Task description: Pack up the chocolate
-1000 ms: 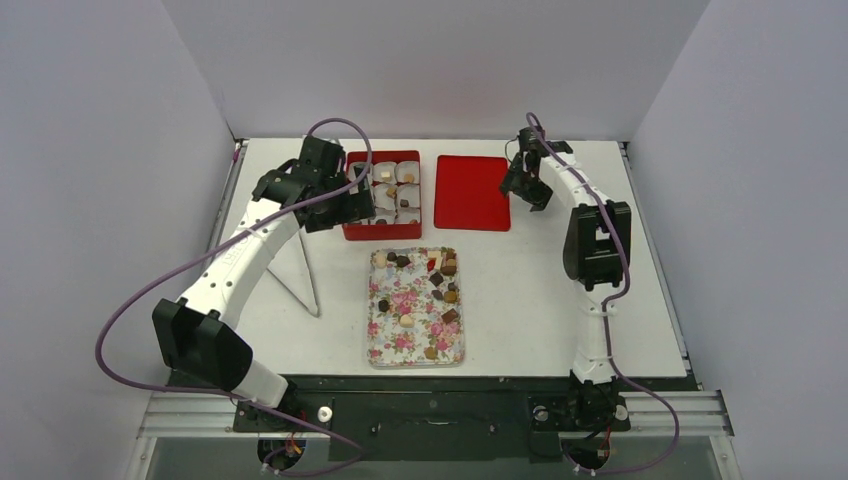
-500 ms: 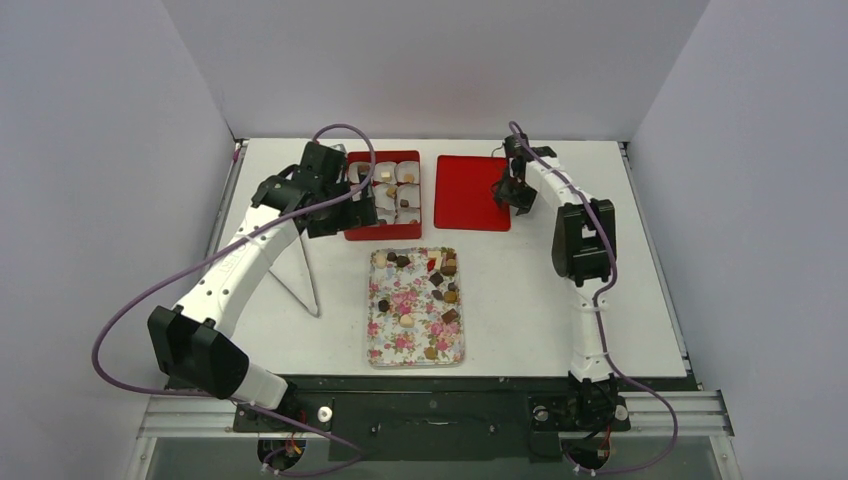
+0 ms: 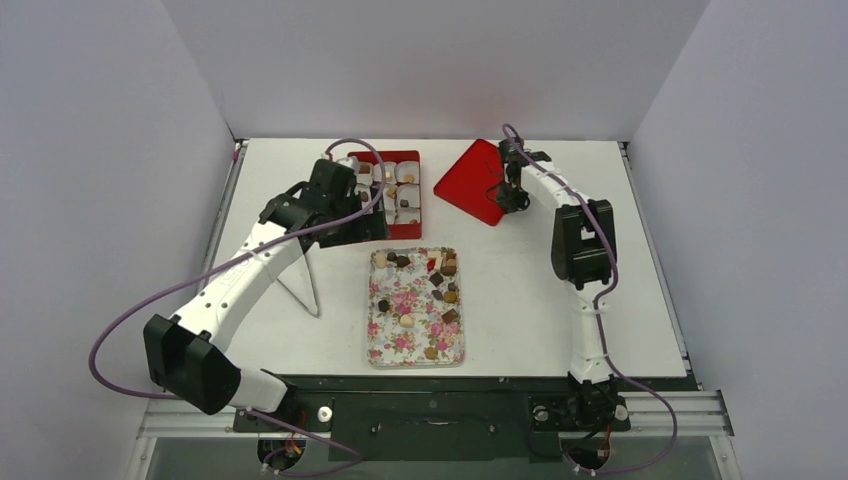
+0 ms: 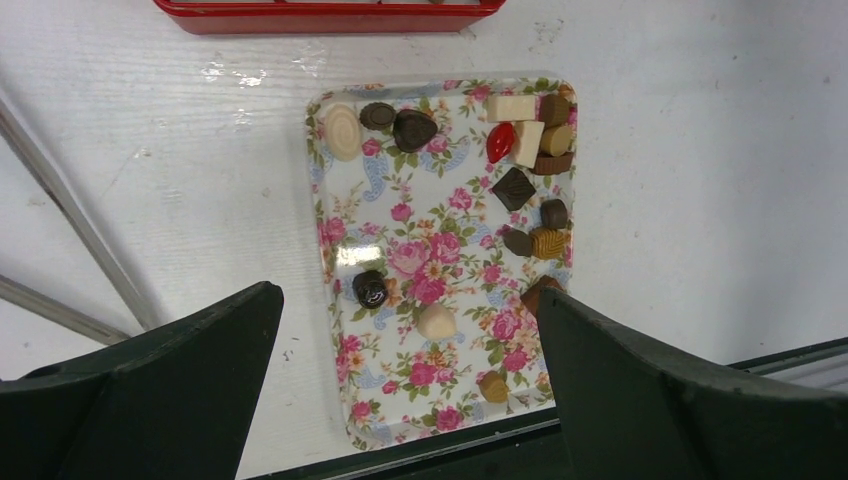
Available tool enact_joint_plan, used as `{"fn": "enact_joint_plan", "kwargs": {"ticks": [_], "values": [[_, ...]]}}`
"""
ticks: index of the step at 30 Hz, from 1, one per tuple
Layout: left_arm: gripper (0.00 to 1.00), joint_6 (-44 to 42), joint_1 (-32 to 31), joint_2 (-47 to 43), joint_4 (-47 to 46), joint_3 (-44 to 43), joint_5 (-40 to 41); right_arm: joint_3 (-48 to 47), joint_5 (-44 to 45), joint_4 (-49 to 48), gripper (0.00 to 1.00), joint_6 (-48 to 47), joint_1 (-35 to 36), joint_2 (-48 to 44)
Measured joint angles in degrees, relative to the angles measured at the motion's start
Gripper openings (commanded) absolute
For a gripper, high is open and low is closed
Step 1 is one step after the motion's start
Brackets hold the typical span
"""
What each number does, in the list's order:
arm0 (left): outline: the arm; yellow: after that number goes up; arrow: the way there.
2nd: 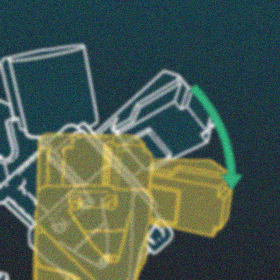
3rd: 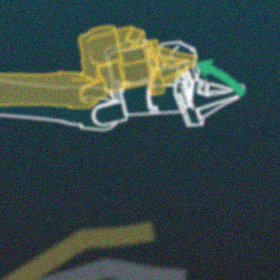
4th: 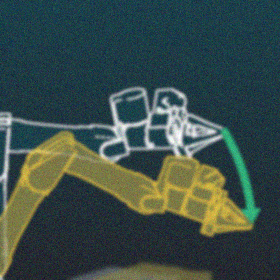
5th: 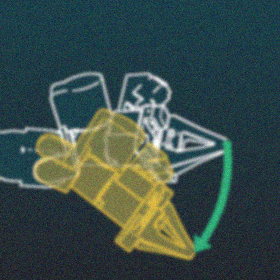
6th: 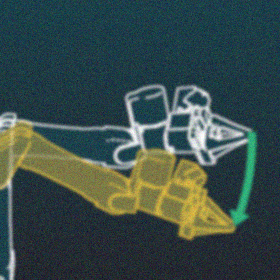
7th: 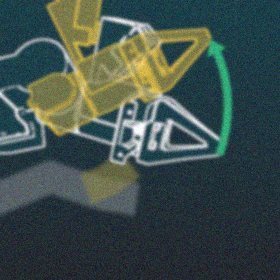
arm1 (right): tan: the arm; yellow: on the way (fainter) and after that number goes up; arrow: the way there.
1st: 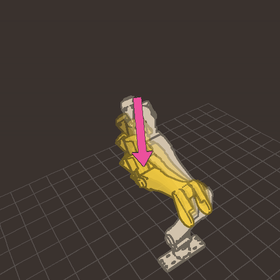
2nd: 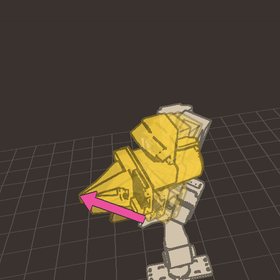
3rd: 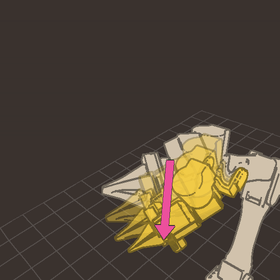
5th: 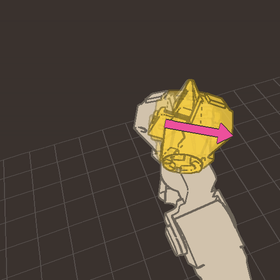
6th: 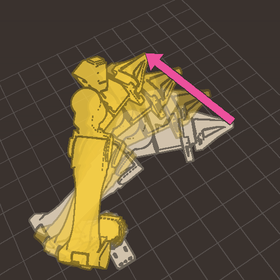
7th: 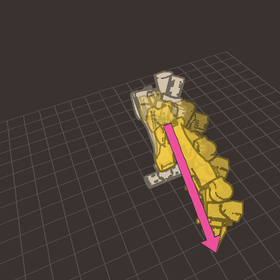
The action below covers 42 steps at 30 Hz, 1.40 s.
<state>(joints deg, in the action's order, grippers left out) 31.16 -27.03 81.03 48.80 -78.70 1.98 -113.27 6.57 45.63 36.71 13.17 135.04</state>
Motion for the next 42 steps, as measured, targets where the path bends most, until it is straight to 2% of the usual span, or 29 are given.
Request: {"fn": "enact_joint_plan", "kwargs": {"ticks": [6, 14, 17, 23, 32, 42], "values": [[1.00, 1.86, -2.60, -1.42, -5.81, 4.22, -0.83, 7.08, 0.07, -4.31, 0.00, 0.44, -0.11, -4.04], [1.00, 3.37, -3.74, 0.09, -10.49, 4.24, -0.90, 17.07, -0.98, -5.60, 0.00, 1.66, -0.11, -11.54], [0.95, 3.67, -3.74, 4.46, -11.37, 1.66, -1.31, 21.64, -1.86, -6.01, 0.00, 2.03, -0.37, -16.55], [0.93, 4.22, -4.37, 14.95, -13.16, -6.03, -4.02, 29.11, -3.61, -7.85, 0.00, 2.99, -1.20, -26.58], [0.91, 6.27, -5.20, 24.81, -15.30, -15.76, -7.21, 41.86, -6.47, -11.08, 0.00, 3.63, -1.55, -36.37], [0.88, 13.57, -6.88, 31.10, -16.85, -16.39, -7.78, 52.50, -11.87, -14.69, 0.00, 5.14, -4.22, -44.57]]}}
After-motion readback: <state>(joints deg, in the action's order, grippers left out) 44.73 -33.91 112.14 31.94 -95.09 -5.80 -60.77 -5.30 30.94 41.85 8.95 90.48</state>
